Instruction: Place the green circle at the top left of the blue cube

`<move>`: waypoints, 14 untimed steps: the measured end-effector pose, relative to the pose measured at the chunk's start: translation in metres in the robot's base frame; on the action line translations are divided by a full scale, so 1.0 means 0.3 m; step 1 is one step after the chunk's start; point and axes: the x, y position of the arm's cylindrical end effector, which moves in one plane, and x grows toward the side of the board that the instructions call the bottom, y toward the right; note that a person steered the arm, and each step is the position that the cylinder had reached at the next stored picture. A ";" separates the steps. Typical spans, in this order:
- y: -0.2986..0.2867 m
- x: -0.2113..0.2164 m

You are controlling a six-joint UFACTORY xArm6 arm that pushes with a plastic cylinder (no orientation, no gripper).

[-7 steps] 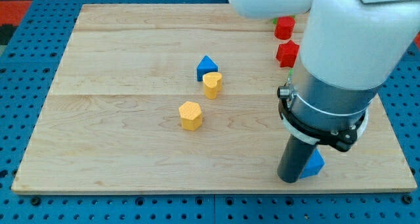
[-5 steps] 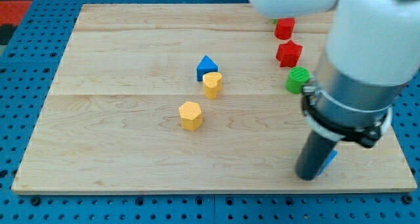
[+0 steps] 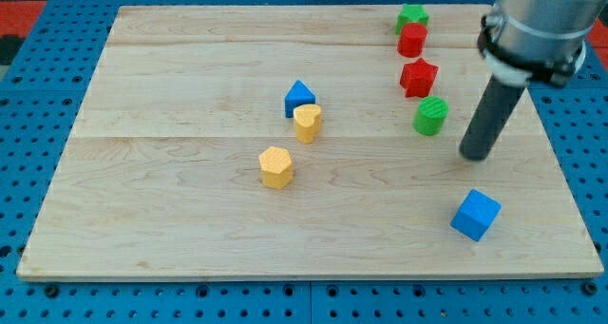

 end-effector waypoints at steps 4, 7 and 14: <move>-0.068 -0.160; -0.137 -0.163; -0.053 -0.316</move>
